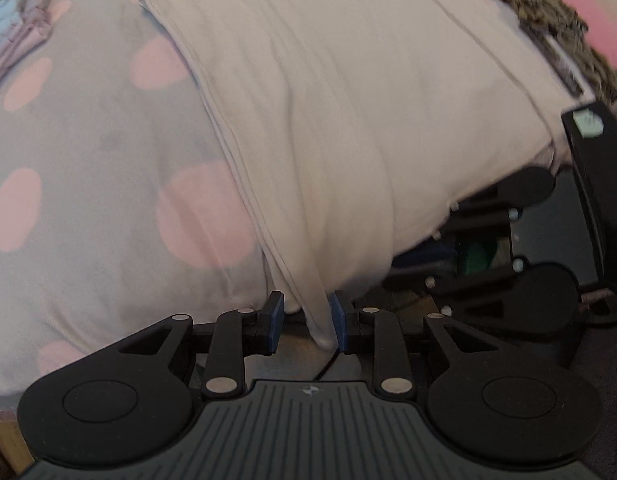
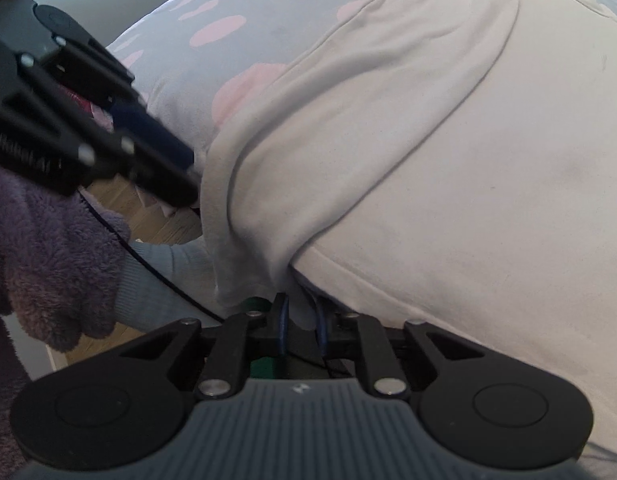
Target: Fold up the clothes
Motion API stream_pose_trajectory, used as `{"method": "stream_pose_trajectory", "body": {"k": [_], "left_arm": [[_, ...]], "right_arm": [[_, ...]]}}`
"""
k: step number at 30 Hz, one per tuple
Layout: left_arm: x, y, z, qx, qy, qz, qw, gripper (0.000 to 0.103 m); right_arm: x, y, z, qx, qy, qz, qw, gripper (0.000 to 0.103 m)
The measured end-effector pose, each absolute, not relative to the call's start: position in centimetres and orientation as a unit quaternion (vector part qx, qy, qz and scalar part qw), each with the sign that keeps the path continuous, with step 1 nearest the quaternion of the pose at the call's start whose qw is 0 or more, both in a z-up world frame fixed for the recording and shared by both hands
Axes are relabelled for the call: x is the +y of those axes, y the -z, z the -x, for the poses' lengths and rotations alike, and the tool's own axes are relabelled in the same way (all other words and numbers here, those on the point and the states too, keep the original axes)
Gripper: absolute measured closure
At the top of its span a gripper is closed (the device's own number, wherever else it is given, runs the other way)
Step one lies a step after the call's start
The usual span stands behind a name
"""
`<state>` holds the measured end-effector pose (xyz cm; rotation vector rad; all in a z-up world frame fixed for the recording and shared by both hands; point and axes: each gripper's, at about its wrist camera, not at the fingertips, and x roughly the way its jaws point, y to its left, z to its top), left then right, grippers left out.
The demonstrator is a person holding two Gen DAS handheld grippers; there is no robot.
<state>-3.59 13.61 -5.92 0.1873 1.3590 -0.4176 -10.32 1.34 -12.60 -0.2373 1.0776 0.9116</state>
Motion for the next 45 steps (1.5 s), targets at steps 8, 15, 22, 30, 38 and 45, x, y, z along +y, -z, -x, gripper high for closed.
{"method": "stream_pose_trajectory", "body": {"k": [8, 15, 22, 30, 38, 45], "left_arm": [[13.6, 8.0, 3.1, 0.627, 0.175, -0.088, 0.754, 0.098], [14.7, 8.1, 2.9, 0.638, 0.156, -0.077, 0.75, 0.1], [14.7, 8.2, 2.7, 0.644, 0.165, -0.085, 0.742, 0.1], [15.2, 8.1, 2.4, 0.641, 0.164, -0.075, 0.746, 0.1], [15.4, 7.9, 2.1, 0.639, 0.16, -0.062, 0.749, 0.1], [15.3, 7.7, 1.6, 0.643, 0.18, -0.05, 0.743, 0.1]], "right_arm": [[1.0, 12.5, 10.1, 0.507, -0.425, 0.084, 0.745, 0.099], [-0.5, 9.5, 12.0, 0.535, -0.433, 0.049, 0.724, 0.102], [-0.4, 10.7, 11.9, 0.547, -0.413, 0.077, 0.724, 0.1], [-0.5, 11.7, 10.3, 0.515, -0.392, 0.037, 0.762, 0.07], [-0.2, 12.4, 9.5, 0.531, -0.402, -0.012, 0.746, 0.101], [-1.7, 8.8, 11.3, 0.541, -0.404, -0.005, 0.737, 0.101]]}}
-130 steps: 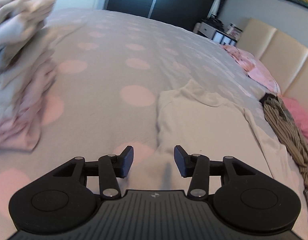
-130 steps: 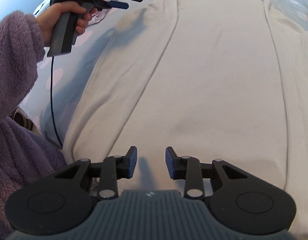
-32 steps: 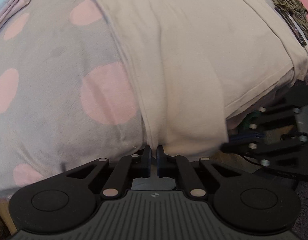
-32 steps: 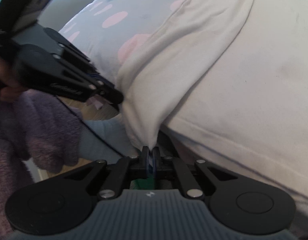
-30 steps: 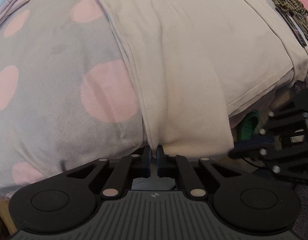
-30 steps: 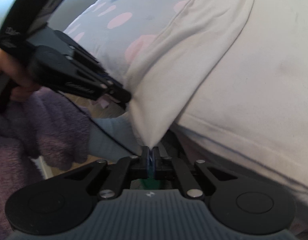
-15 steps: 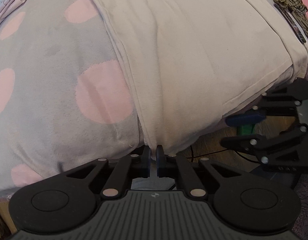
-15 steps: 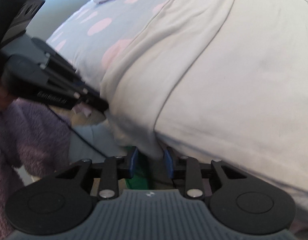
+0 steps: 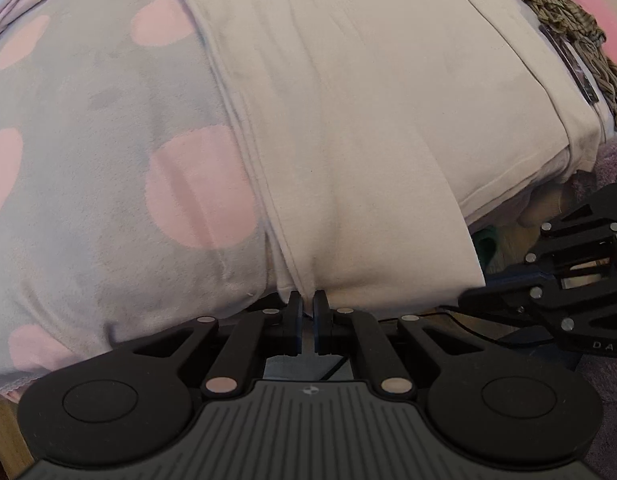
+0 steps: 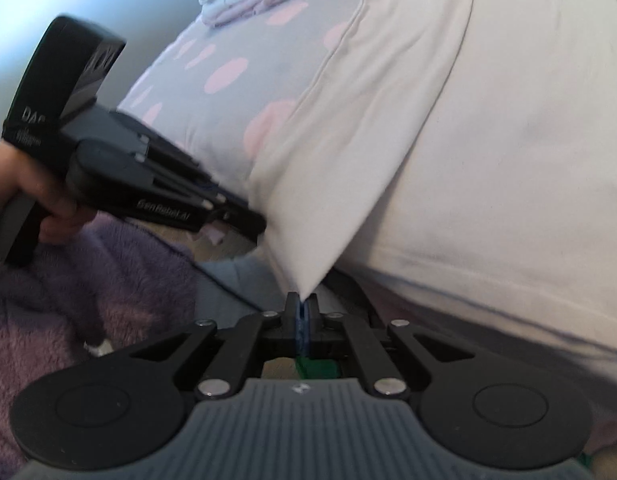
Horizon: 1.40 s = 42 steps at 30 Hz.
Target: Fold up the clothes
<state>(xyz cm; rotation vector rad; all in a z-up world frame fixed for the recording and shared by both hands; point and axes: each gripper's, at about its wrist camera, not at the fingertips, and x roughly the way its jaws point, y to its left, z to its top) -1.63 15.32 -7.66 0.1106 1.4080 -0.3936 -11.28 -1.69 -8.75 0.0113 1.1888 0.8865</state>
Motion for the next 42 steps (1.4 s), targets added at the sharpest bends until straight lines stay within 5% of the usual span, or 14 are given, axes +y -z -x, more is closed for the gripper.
{"method": "stream_pose_trajectory", "body": {"k": [11, 15, 17, 25, 28, 32, 39, 42], "left_arm": [[15.9, 7.8, 1.4, 0.657, 0.144, -0.071, 0.736, 0.098], [15.9, 6.7, 2.2, 0.63, 0.155, -0.078, 0.757, 0.076], [15.6, 6.5, 2.3, 0.62, 0.158, -0.088, 0.763, 0.075], [15.5, 8.1, 1.8, 0.602, 0.161, -0.087, 0.777, 0.075], [14.9, 8.1, 2.0, 0.597, 0.175, -0.091, 0.778, 0.092], [13.9, 7.6, 2.0, 0.597, 0.183, -0.098, 0.775, 0.098], [14.4, 4.2, 1.7, 0.571, 0.211, -0.093, 0.788, 0.099], [12.9, 3.0, 2.3, 0.558, 0.229, -0.09, 0.793, 0.099]], "right_arm": [[-1.3, 10.9, 11.1, 0.57, -0.374, 0.049, 0.73, 0.095], [-1.6, 10.4, 11.1, 0.563, -0.374, 0.063, 0.735, 0.094], [-1.6, 10.1, 11.2, 0.558, -0.377, 0.066, 0.736, 0.094], [-1.3, 8.9, 11.2, 0.538, -0.383, 0.072, 0.747, 0.088], [-1.5, 8.2, 10.9, 0.533, -0.378, 0.07, 0.754, 0.084], [-2.0, 7.1, 10.3, 0.518, -0.371, 0.063, 0.768, 0.084], [-3.3, 4.1, 8.7, 0.484, -0.358, 0.015, 0.798, 0.083], [-3.3, 2.9, 8.1, 0.475, -0.346, 0.012, 0.809, 0.075]]}}
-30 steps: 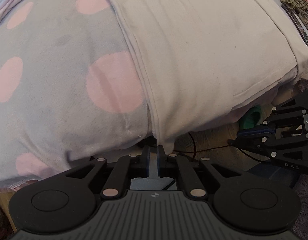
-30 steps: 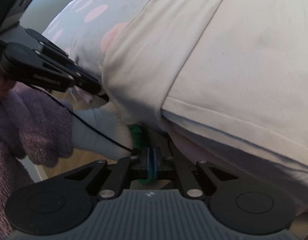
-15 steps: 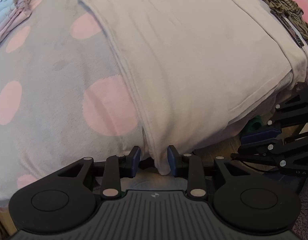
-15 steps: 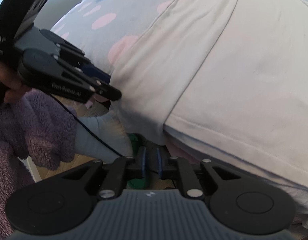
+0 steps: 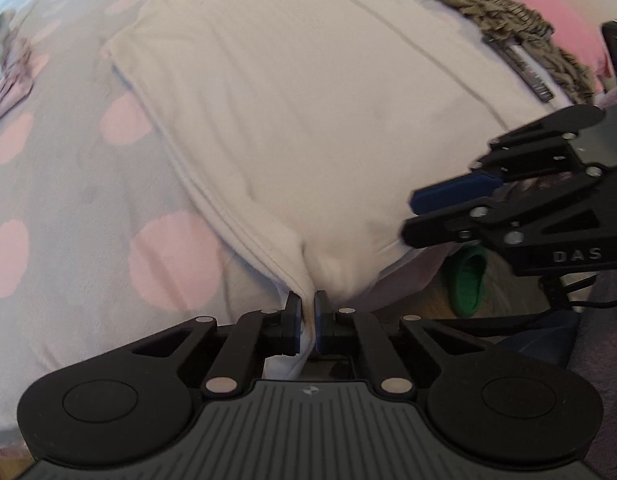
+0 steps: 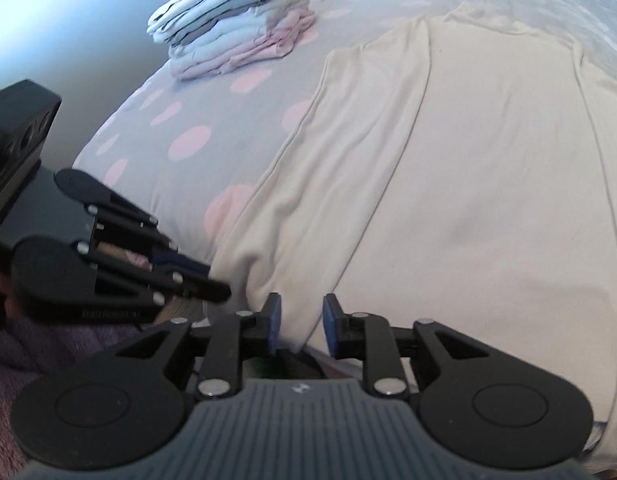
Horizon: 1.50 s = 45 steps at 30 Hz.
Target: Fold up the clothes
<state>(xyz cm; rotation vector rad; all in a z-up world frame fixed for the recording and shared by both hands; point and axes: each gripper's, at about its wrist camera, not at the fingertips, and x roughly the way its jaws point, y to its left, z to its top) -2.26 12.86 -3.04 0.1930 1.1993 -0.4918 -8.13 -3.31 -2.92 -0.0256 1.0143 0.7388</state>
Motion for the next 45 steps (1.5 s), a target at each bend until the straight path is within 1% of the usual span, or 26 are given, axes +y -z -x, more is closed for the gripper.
{"method": "stream_pose_trajectory", "body": {"k": [3, 9, 22, 24, 25, 29, 31, 32, 34, 37, 39, 40, 41, 43, 45], "left_arm": [[11.4, 2.5, 2.5, 0.552, 0.24, -0.096, 0.793, 0.099], [9.2, 3.6, 3.2, 0.542, 0.257, -0.095, 0.795, 0.099], [6.2, 4.1, 3.1, 0.525, 0.295, -0.123, 0.789, 0.099], [6.2, 4.2, 3.1, 0.525, 0.297, -0.126, 0.788, 0.099], [6.2, 4.2, 3.1, 0.525, 0.297, -0.125, 0.788, 0.099], [6.9, 3.7, 2.9, 0.531, 0.303, -0.116, 0.783, 0.098], [7.8, 3.2, 2.7, 0.536, 0.305, -0.102, 0.78, 0.094], [8.2, 3.0, 2.5, 0.54, 0.304, -0.095, 0.779, 0.089], [9.1, 2.6, 2.1, 0.547, 0.298, -0.087, 0.777, 0.087], [10.5, 1.8, 1.2, 0.558, 0.287, -0.079, 0.774, 0.079], [11.7, 1.2, 0.2, 0.558, 0.277, -0.067, 0.779, 0.067], [12.3, 0.8, -0.4, 0.556, 0.272, -0.06, 0.783, 0.064], [13.0, 0.5, -1.1, 0.552, 0.264, -0.051, 0.789, 0.062], [14.4, 0.0, -2.8, 0.543, 0.242, -0.025, 0.804, 0.061], [15.8, 0.0, -4.7, 0.53, 0.214, 0.006, 0.82, 0.056]], "right_arm": [[-3.3, 2.0, 7.4, 0.468, -0.346, -0.004, 0.813, 0.075], [-2.6, 1.6, 6.4, 0.475, -0.356, -0.032, 0.804, 0.074], [-2.0, 3.6, 4.7, 0.511, -0.335, -0.046, 0.791, 0.074], [-2.0, 4.1, 4.4, 0.518, -0.332, -0.048, 0.787, 0.089], [-2.0, 4.4, 4.3, 0.519, -0.329, -0.049, 0.787, 0.093], [-2.4, 4.5, 4.2, 0.519, -0.327, -0.057, 0.788, 0.094], [-2.4, 4.4, 4.2, 0.517, -0.326, -0.058, 0.789, 0.095], [-2.5, 4.3, 4.1, 0.517, -0.324, -0.056, 0.791, 0.095], [-2.6, 4.4, 4.0, 0.517, -0.319, -0.054, 0.793, 0.095], [-2.9, 4.4, 3.9, 0.52, -0.316, -0.054, 0.792, 0.095], [-2.9, 4.4, 3.8, 0.52, -0.317, -0.053, 0.792, 0.095], [-2.9, 4.4, 3.8, 0.52, -0.317, -0.052, 0.792, 0.095], [-2.9, 4.4, 3.8, 0.52, -0.319, -0.05, 0.791, 0.095], [-2.9, 4.4, 3.7, 0.52, -0.322, -0.049, 0.79, 0.095], [-2.9, 4.5, 3.7, 0.518, -0.327, -0.046, 0.789, 0.095]]}}
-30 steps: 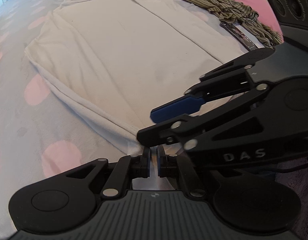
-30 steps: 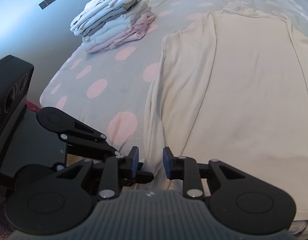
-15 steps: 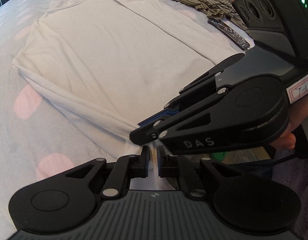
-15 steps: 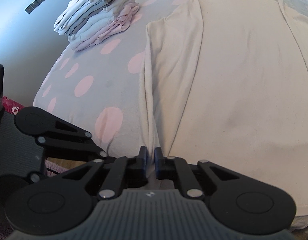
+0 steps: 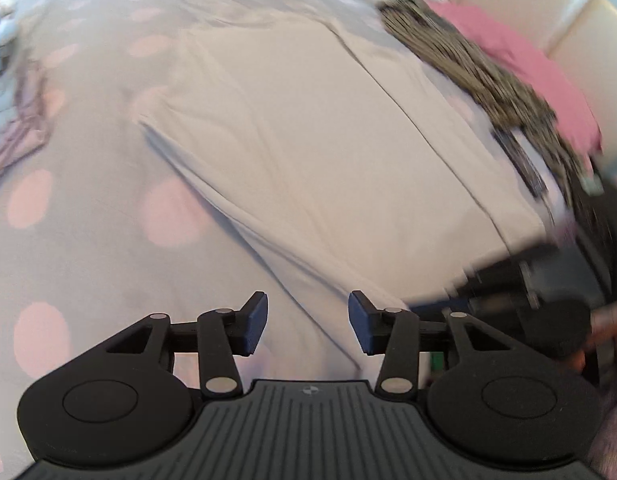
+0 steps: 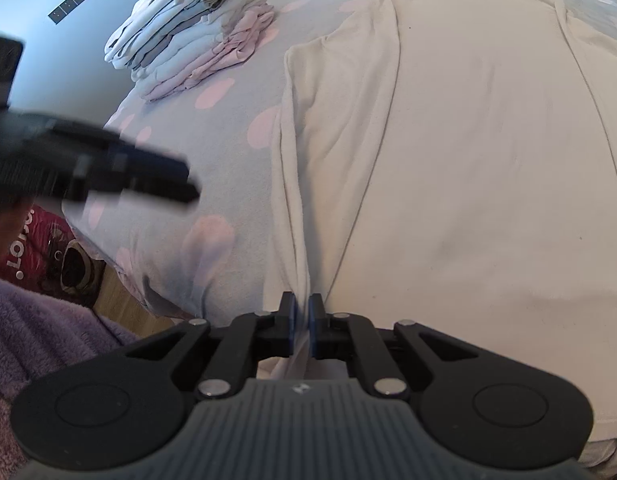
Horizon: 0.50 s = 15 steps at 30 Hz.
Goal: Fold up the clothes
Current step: 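Pinch the top's hem with the left gripper while the right gripper pinches the fold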
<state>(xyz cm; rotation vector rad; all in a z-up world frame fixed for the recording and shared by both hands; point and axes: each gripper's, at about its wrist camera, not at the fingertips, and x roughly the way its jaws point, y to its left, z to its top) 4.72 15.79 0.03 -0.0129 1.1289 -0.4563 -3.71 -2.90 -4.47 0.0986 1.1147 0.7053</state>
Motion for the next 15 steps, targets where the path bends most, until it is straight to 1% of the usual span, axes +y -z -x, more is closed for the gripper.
{"method": "stream_pose_trajectory", "body": {"k": [6, 10, 15], "left_arm": [[19.5, 1.1, -11.3, 0.494, 0.129, 0.089, 0.855, 0.056], [22.2, 2.3, -15.3, 0.487, 0.103, 0.157, 0.853, 0.056], [23.4, 5.1, -19.0, 0.496, 0.077, 0.203, 0.841, 0.056]], "right_arm": [[-2.9, 4.4, 3.6, 0.515, -0.344, -0.036, 0.784, 0.095], [-2.6, 4.3, 3.3, 0.515, -0.355, -0.028, 0.78, 0.095], [-2.9, 4.6, 2.9, 0.523, -0.364, -0.037, 0.77, 0.095]]}}
